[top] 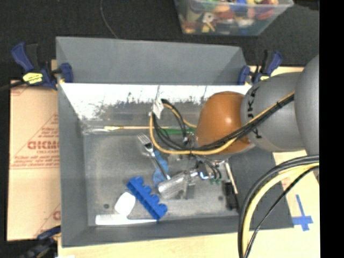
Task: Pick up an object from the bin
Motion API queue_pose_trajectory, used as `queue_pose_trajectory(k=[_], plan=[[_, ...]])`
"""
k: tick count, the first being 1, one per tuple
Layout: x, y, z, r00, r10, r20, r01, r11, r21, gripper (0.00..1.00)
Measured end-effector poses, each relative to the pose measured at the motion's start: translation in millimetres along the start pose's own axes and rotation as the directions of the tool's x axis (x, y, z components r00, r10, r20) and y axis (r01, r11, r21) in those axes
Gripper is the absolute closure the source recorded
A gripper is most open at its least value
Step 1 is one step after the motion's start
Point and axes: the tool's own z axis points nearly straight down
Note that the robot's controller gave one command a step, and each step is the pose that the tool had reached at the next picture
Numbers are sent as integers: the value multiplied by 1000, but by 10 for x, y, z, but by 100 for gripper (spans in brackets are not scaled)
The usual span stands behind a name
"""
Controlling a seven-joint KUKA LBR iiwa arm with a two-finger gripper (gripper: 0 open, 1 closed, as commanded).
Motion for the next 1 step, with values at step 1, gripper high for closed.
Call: queue_pose_trajectory(k=[1], plan=[[-11, 71, -3, 996, -84, -1, 84, 996, 5, 100]])
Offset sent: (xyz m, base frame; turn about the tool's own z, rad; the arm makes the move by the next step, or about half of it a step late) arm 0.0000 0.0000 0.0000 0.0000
